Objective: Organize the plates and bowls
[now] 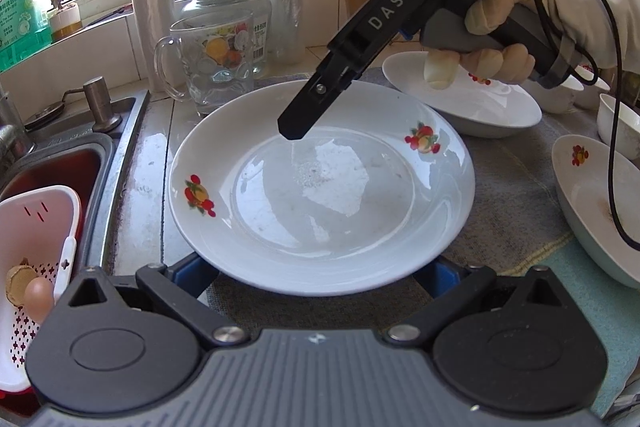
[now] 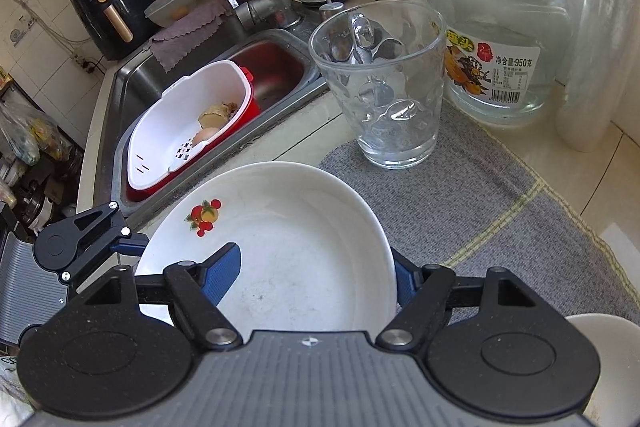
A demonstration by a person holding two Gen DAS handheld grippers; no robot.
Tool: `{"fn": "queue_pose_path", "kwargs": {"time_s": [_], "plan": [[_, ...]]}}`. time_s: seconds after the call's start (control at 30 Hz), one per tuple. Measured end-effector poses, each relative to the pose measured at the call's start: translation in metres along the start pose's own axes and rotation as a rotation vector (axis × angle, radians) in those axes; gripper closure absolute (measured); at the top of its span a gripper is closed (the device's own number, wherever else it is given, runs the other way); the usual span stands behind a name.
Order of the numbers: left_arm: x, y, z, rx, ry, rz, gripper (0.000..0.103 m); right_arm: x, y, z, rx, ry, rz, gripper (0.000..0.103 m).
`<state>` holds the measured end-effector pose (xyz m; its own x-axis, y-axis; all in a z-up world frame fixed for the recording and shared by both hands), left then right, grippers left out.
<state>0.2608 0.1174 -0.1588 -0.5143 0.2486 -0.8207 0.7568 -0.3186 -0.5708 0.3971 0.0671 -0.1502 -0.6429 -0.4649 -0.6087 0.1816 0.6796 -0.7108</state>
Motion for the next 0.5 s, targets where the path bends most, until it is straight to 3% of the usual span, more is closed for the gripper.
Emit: {"fn": "queue_pose_path", "kwargs": {"time_s": [0.3, 0.5], "plan": [[0.0005, 0.0013, 0.0007, -0.003, 0.025, 0.000, 0.001, 0.0066, 0.0048, 0.0046, 0.025, -0.006, -0.014, 0.016], [-0.0005, -0.0021, 0.0016, -0.007, 0.023, 0.007, 0.001, 0.0063, 0.0069, -0.0017, 0.030, -0.020, -0.016, 0.004]]}}
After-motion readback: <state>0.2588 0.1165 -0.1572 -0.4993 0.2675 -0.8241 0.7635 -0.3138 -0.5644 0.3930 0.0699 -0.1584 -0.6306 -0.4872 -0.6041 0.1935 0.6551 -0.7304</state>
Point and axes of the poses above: each gripper's, at about its wrist camera, not at the fingertips, and y roughly the way its jaws point, z to its right, x to its underside, the point moved 9 cm from there along y, roughly the way its jaws point, and after that the axes turned 8 degrees about z, right-handed, at the moved point
